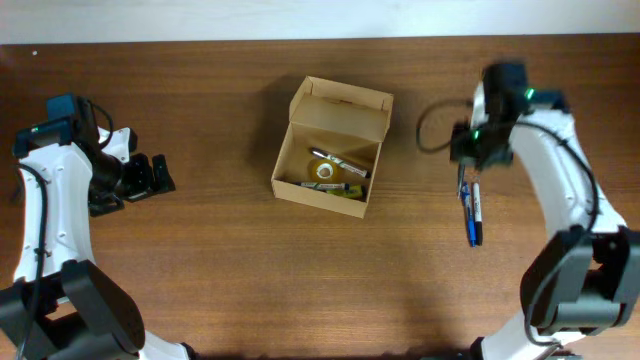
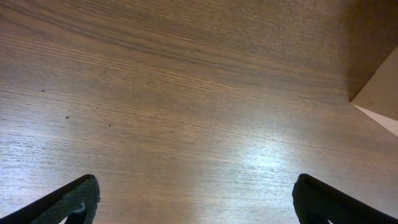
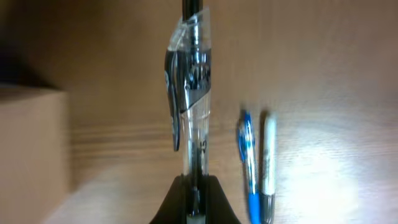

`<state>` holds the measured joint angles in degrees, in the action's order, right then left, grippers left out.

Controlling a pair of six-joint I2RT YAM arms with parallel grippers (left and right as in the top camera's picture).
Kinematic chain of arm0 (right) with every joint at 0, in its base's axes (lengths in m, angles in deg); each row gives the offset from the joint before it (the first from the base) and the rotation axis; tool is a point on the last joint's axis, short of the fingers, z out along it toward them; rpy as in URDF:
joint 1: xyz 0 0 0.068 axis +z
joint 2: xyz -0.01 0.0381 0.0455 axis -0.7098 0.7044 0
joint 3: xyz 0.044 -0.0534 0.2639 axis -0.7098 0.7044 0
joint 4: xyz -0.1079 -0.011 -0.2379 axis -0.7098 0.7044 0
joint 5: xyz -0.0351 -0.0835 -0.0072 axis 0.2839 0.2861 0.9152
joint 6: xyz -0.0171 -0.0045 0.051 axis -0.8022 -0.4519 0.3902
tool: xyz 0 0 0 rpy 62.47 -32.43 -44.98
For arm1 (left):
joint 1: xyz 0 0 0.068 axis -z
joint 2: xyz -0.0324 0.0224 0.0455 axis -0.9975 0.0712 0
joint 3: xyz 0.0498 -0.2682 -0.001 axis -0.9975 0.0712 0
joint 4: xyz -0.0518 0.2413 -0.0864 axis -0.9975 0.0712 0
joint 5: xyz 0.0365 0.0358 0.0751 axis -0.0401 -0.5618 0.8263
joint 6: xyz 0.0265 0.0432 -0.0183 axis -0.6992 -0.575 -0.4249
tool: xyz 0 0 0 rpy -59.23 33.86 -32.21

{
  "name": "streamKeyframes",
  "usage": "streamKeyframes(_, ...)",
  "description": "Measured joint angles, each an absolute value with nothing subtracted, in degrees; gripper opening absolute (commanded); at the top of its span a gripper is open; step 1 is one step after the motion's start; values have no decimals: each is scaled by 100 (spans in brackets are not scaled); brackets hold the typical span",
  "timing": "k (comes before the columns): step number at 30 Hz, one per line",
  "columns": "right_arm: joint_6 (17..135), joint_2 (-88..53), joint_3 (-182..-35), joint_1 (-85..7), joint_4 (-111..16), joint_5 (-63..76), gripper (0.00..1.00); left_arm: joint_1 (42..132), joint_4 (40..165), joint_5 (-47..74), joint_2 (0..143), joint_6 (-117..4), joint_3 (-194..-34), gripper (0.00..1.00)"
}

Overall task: Pack container
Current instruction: 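Carry the clear pen into the box and open the right gripper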

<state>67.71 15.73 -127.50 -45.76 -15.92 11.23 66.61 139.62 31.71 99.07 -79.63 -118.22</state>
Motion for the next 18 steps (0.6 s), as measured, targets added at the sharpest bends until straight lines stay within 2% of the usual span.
streamKeyframes(4,6352,1570,-13974,-4097,-1175,1119,4,6661,13958,3175,9907,-7963,-11822,100)
streamKeyframes(8,5514,1568,-14783,-3223,-1114,1145,4,6661,13958,3173,9907,-7963,-11822,100)
streamKeyframes(14,3755,1636,-14862,-2058,-1024,1169,4,6661,13958,3175,9907,-7963,-11822,100)
streamKeyframes(18,2811,1892,-14862,-1651,-987,1167,4,6661,13958,3175,9907,-7963,-11822,100)
